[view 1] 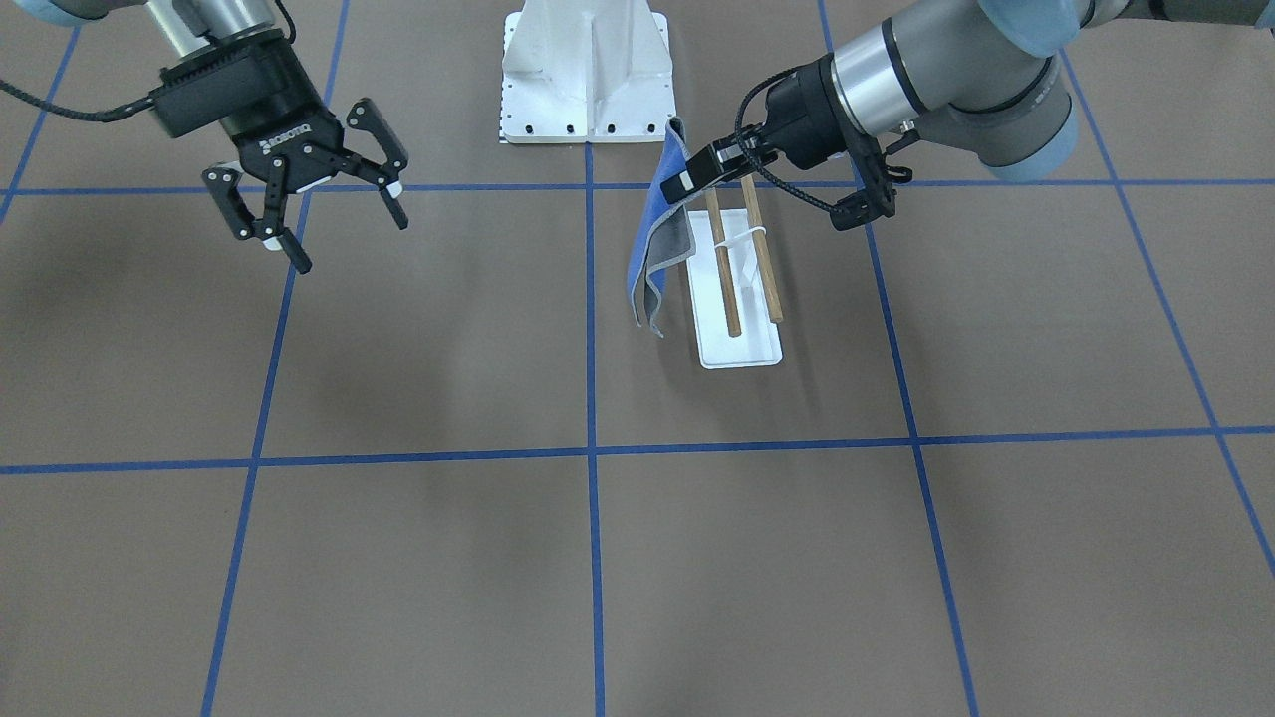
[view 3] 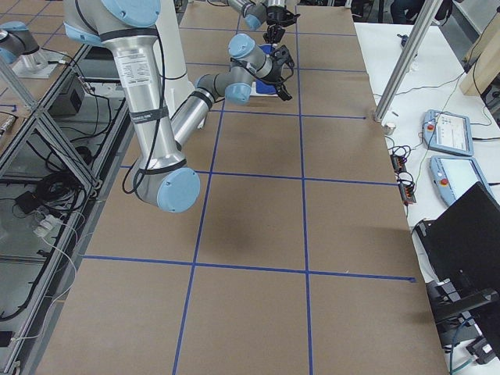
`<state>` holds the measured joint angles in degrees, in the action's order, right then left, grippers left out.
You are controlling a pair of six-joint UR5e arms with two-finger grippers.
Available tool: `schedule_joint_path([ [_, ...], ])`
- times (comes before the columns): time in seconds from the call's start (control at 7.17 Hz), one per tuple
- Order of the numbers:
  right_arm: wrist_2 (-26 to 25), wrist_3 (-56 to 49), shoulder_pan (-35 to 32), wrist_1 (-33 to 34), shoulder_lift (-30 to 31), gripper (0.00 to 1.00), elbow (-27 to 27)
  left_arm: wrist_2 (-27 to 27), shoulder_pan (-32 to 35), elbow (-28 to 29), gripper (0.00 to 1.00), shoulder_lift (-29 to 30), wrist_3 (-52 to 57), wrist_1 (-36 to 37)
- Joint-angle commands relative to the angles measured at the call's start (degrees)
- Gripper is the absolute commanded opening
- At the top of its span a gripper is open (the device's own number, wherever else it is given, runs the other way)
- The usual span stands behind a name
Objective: Hang towel on rack
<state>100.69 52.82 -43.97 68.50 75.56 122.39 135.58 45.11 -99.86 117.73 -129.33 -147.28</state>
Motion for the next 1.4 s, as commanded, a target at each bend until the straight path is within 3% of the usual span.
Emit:
schedule_joint_path([
  [0.0,12.1,-3.2,-9.4,6.5,0.8,1.0,-1.7,0.1,-0.2,0.7,0.0,-8.1,0.2,-11.1],
  [0.56,16.5,-5.5,-13.8,7.2,1.1,1.0,-5.9,1.8,1.2,5.3,0.0,-12.7,0.4,-18.9],
  [1.26,17.0,-6.0,-14.6,7.4,1.1,1.0,-6.9,1.9,3.7,6.1,0.0,-17.1,0.3,-19.1],
])
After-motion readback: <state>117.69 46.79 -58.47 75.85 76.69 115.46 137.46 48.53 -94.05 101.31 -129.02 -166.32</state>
